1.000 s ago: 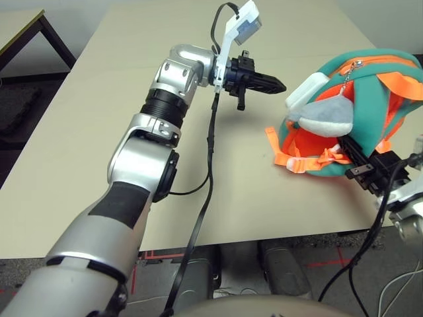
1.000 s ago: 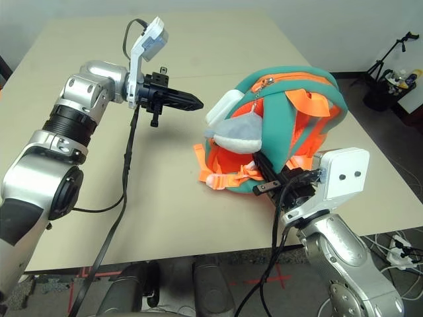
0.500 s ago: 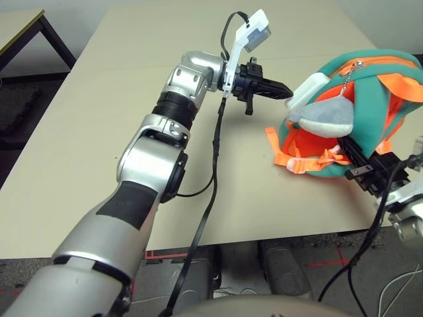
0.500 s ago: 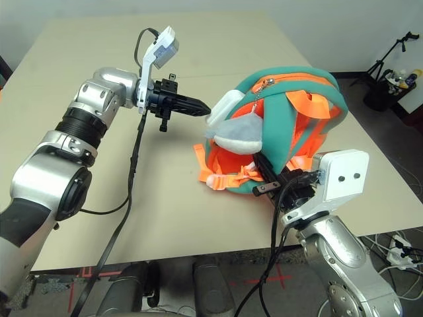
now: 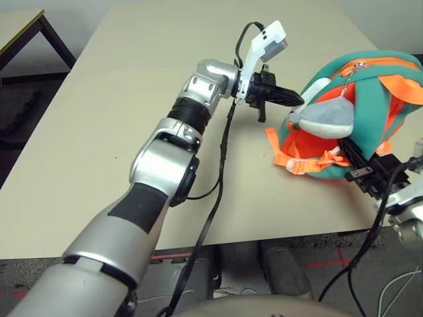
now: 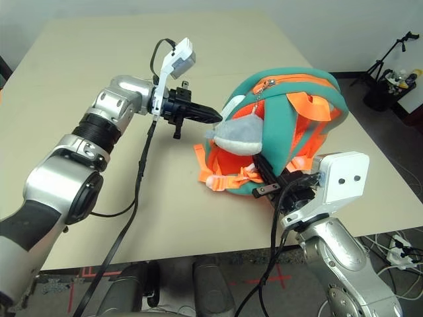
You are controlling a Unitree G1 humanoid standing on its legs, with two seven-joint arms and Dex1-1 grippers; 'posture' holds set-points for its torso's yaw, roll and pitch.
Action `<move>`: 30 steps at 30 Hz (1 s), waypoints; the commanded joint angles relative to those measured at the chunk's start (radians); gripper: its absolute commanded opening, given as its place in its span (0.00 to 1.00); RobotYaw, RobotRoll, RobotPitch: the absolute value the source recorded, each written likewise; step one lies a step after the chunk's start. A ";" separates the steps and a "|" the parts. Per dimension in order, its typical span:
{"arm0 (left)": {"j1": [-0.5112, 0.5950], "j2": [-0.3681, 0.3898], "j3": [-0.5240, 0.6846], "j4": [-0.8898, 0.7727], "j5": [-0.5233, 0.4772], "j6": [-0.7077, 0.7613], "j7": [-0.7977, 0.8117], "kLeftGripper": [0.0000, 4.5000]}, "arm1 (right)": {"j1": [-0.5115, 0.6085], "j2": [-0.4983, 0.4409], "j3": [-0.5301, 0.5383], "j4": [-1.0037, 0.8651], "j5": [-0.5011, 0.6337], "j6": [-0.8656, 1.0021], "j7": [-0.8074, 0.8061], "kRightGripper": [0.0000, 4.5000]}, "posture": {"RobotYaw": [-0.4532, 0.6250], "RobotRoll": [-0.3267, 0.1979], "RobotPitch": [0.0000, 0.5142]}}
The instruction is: Put the pencil case into the backpack and zip it.
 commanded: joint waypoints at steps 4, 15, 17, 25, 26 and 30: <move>-0.018 -0.077 0.005 0.087 0.035 -0.047 0.069 0.00 | 0.019 0.003 0.017 -0.029 0.007 0.017 0.005 0.05 | 0.16 0.62 0.31; -0.024 -0.178 0.043 0.148 0.051 -0.098 0.155 0.00 | 0.020 0.006 0.032 -0.031 0.005 0.016 0.000 0.05 | 0.15 0.62 0.32; -0.034 -0.194 0.064 0.146 0.038 -0.094 0.168 0.00 | 0.016 0.008 0.034 -0.028 0.004 0.016 -0.002 0.05 | 0.15 0.62 0.32; -0.068 -0.105 0.098 0.102 0.036 -0.100 0.115 0.01 | 0.008 0.008 0.037 -0.016 0.001 0.014 0.001 0.05 | 0.18 0.62 0.31; -0.082 -0.069 0.107 0.078 0.027 -0.097 0.095 0.06 | 0.007 0.008 0.036 -0.014 0.000 0.012 0.003 0.05 | 0.18 0.62 0.31; -0.100 0.054 0.122 -0.066 -0.008 -0.039 0.020 0.30 | 0.001 0.009 0.034 0.004 -0.005 0.005 0.011 0.05 | 0.21 0.62 0.30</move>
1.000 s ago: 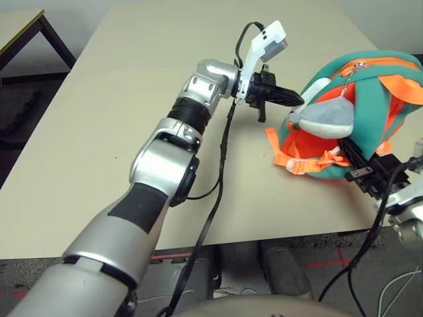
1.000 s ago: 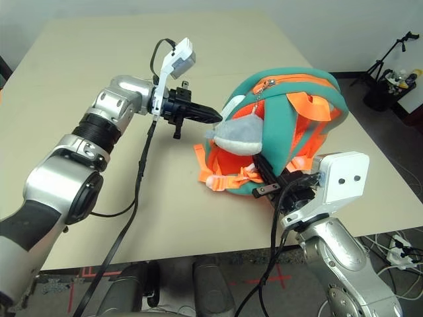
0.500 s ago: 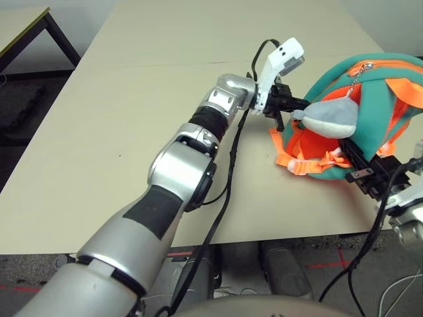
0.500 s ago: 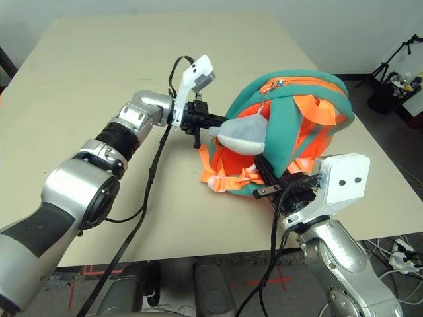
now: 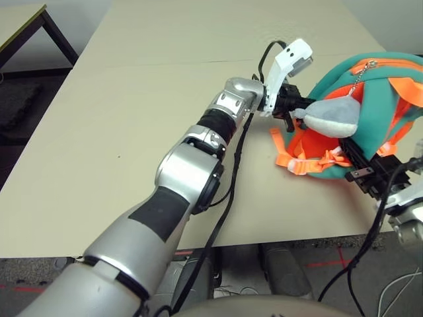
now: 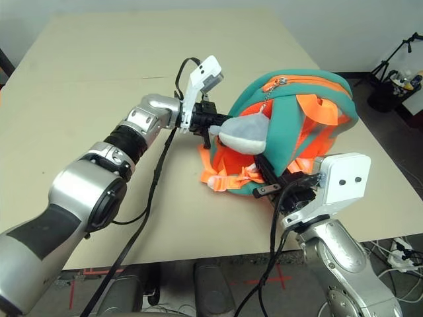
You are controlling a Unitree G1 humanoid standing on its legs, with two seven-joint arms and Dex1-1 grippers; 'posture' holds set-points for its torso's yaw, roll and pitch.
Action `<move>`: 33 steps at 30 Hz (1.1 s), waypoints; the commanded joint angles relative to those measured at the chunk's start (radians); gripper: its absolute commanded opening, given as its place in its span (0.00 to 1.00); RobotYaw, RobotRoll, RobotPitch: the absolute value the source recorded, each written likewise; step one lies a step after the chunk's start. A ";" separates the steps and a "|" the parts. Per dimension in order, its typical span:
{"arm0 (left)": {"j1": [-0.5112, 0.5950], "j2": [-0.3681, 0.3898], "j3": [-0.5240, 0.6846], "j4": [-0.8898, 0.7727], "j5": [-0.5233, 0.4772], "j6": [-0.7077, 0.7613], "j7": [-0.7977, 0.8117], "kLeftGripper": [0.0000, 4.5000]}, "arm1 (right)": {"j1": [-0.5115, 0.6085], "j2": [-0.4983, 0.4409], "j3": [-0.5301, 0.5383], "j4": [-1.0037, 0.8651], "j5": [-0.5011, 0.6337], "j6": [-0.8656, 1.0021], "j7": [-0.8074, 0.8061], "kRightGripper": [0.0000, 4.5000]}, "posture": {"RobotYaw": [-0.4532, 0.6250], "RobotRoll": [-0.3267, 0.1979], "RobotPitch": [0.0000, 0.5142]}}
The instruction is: Put the pencil case into the backpack and zip it.
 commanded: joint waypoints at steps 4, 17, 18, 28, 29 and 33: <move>0.071 0.179 -0.038 -0.435 -0.061 0.169 -0.139 0.60 | -0.019 0.009 0.032 0.036 -0.011 -0.003 0.030 0.05 | 0.24 0.62 0.29; 0.327 0.314 -0.252 -0.894 0.030 0.069 -0.087 1.00 | -0.095 0.023 0.055 0.139 -0.041 -0.020 0.080 0.05 | 0.29 0.62 0.26; 0.327 0.306 -0.259 -0.888 0.032 0.056 -0.078 1.00 | -0.098 0.025 0.054 0.142 -0.043 -0.020 0.082 0.05 | 0.28 0.62 0.26; 0.288 0.216 -0.316 -0.748 0.103 -0.114 0.012 1.00 | -0.094 0.043 0.050 0.136 -0.063 -0.021 0.080 0.05 | 0.25 0.62 0.25; 0.286 0.205 -0.319 -0.736 0.106 -0.124 0.018 1.00 | -0.095 0.045 0.050 0.137 -0.066 -0.023 0.080 0.05 | 0.25 0.62 0.25; 0.276 0.156 -0.327 -0.687 0.115 -0.148 0.047 1.00 | -0.095 0.053 0.051 0.135 -0.071 -0.025 0.079 0.05 | 0.24 0.62 0.25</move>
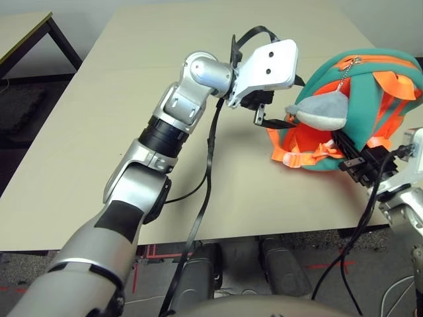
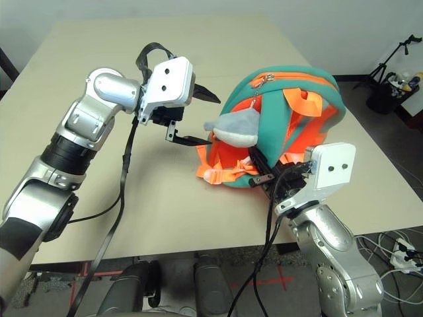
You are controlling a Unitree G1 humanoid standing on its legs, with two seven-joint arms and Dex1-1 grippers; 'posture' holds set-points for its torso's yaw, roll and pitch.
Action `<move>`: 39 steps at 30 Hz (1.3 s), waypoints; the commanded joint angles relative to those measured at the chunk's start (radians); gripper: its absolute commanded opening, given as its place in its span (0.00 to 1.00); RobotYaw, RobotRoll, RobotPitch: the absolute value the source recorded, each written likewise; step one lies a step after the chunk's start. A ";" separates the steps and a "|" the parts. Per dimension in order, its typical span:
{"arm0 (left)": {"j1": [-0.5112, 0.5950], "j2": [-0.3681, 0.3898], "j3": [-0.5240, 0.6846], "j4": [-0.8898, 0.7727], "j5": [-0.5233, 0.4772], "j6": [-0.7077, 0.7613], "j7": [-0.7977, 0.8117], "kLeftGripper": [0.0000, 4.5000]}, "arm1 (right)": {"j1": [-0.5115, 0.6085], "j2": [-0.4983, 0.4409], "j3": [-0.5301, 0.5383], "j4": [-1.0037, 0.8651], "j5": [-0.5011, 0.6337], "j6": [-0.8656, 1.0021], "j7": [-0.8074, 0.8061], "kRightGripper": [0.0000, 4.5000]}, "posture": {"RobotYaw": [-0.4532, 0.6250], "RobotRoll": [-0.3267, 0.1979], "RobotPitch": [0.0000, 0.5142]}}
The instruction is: Put the pencil case into the backpack and zip it.
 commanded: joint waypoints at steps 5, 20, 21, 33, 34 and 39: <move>-0.039 -0.074 -0.025 0.092 0.033 -0.047 0.056 1.00 | 0.006 0.020 0.025 -0.004 -0.013 0.000 0.011 0.05 | 0.24 0.62 0.24; -0.018 -0.066 -0.045 0.076 0.058 0.018 0.062 0.43 | -0.011 0.031 0.034 0.004 -0.018 0.002 0.014 0.05 | 0.25 0.62 0.25; -0.018 -0.065 -0.045 0.074 0.057 0.020 0.061 0.37 | -0.014 0.031 0.035 0.005 -0.018 0.003 0.013 0.05 | 0.25 0.62 0.25; -0.138 -0.007 0.104 0.104 -0.051 0.129 0.085 0.03 | -0.022 0.028 0.033 0.014 -0.016 0.004 0.018 0.05 | 0.27 0.62 0.26; -0.162 0.008 0.127 0.123 -0.063 0.131 0.092 0.03 | -0.020 0.029 0.033 0.014 -0.016 0.004 0.018 0.05 | 0.27 0.62 0.26; -0.230 0.069 0.201 0.211 -0.092 0.145 0.117 0.03 | -0.017 0.032 0.034 0.018 -0.018 0.002 0.019 0.05 | 0.27 0.62 0.26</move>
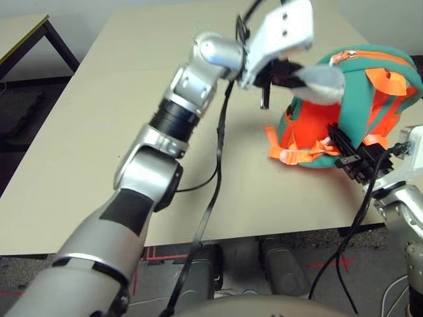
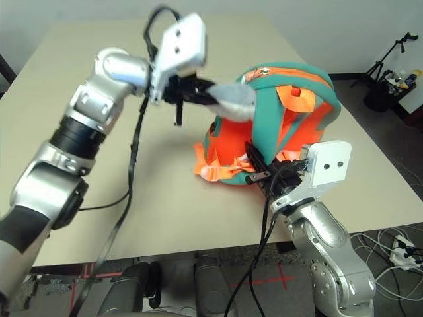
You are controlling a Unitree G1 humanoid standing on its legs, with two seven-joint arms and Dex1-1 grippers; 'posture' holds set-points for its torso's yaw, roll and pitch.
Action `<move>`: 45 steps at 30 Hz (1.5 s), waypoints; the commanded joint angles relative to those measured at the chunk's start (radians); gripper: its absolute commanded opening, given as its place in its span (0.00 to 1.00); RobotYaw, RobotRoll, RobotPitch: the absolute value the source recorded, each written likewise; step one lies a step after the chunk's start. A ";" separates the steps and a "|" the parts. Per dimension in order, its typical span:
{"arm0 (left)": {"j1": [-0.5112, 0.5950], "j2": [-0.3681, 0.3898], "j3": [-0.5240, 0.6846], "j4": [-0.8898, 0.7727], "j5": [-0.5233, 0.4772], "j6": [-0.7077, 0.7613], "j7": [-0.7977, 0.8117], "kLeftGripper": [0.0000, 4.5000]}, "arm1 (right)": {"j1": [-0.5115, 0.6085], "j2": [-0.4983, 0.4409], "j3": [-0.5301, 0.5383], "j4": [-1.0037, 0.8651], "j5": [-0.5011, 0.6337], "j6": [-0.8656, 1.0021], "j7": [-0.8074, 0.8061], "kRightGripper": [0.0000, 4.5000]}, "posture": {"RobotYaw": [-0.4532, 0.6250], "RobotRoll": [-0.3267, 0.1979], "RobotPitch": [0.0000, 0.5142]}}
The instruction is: Put the pencil case into the backpack and zip it.
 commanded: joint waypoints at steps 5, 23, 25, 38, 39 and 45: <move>0.018 0.070 0.069 0.094 -0.033 0.053 0.031 0.03 | 0.010 0.010 0.018 0.010 -0.002 0.003 0.014 0.05 | 0.28 0.62 0.26; 0.337 0.043 0.089 -0.093 -0.170 0.380 0.135 0.03 | 0.007 0.023 0.030 0.004 -0.006 0.008 0.001 0.05 | 0.27 0.62 0.27; 0.364 0.049 0.078 -0.091 -0.165 0.386 0.128 0.03 | 0.004 0.025 0.032 0.004 -0.008 0.009 0.000 0.05 | 0.27 0.62 0.27; 0.457 0.064 -0.003 0.029 -0.097 0.324 0.095 0.03 | -0.015 0.036 0.042 0.013 -0.016 0.008 -0.002 0.05 | 0.27 0.62 0.25; 0.459 0.060 -0.011 0.055 -0.088 0.314 0.093 0.03 | -0.014 0.036 0.041 0.013 -0.016 0.007 -0.001 0.05 | 0.27 0.62 0.25; 0.466 0.031 -0.062 0.193 -0.032 0.226 0.077 0.03 | -0.015 0.040 0.044 0.020 -0.022 0.001 0.001 0.05 | 0.27 0.62 0.24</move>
